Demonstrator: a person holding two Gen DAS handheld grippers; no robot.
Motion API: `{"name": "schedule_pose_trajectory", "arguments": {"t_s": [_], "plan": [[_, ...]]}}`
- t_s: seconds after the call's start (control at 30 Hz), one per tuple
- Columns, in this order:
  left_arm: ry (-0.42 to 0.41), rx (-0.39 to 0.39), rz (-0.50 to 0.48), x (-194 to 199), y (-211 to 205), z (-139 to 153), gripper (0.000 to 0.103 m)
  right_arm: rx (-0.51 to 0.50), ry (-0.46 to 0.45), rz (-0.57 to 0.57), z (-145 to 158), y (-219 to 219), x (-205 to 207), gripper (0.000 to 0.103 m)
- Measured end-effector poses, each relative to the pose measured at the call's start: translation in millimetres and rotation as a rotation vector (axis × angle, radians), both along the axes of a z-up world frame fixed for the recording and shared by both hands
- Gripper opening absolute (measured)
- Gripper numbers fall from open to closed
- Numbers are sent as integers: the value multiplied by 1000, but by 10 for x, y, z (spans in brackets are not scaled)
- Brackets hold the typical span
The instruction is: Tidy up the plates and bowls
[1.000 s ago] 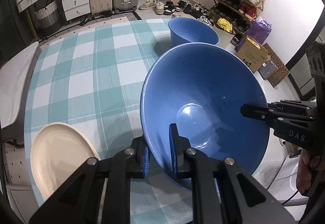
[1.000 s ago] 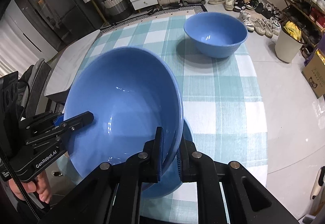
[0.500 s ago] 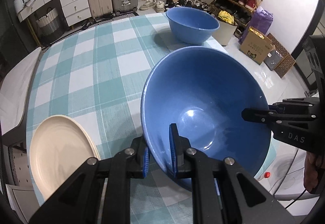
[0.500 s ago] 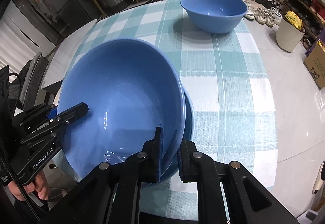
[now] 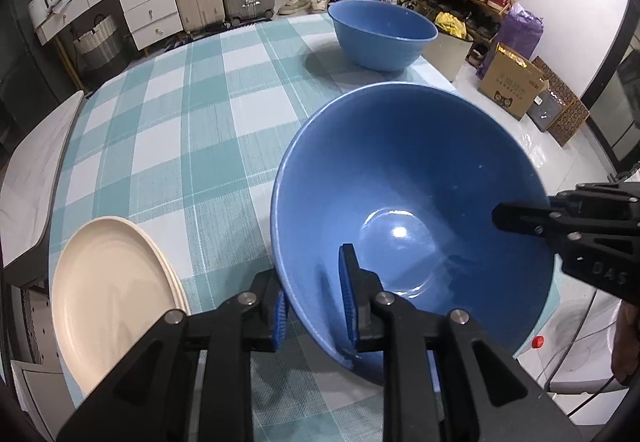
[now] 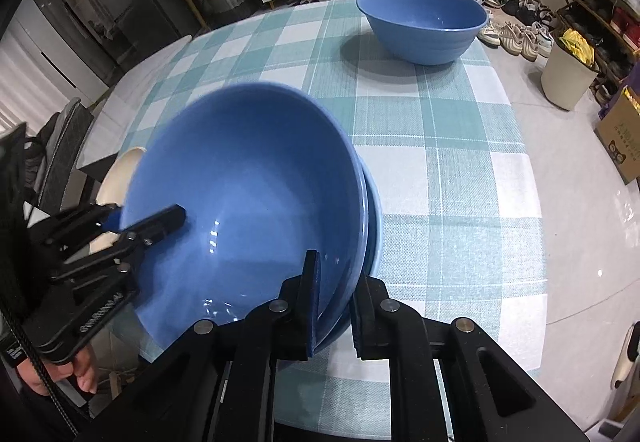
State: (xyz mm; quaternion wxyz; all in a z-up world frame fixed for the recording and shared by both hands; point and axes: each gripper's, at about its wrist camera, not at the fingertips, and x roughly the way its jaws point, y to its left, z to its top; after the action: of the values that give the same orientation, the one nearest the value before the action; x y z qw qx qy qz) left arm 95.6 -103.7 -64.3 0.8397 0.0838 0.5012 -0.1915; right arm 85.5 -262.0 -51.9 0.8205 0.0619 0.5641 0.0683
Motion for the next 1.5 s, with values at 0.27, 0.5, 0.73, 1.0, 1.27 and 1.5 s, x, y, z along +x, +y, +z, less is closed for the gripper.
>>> {"name": "schedule_pose_trajectory", "arguments": {"t_s": [0.27,0.5,0.73,1.0,1.27,1.5], "plan": [[21,-10,-12,27,13,-25,20,14,-11,-6,-6,-19,-35,13],[34,23,-26,30,-37,-123,20,30,-41,-39,30,-70,-37,13],[48,4,-17,59,-35,-158,21,32,-76,-59,72,-96,-27,13],[46,18,-21,95,-26,-166,23,64,-111,-68,189,-134,-40,13],[51,12,-21,108,-10,-156,23,72,-143,-76,306,-174,-45,13],[61,17,-18,123,-10,-180,23,32,-96,-45,194,-106,-54,13]]}}
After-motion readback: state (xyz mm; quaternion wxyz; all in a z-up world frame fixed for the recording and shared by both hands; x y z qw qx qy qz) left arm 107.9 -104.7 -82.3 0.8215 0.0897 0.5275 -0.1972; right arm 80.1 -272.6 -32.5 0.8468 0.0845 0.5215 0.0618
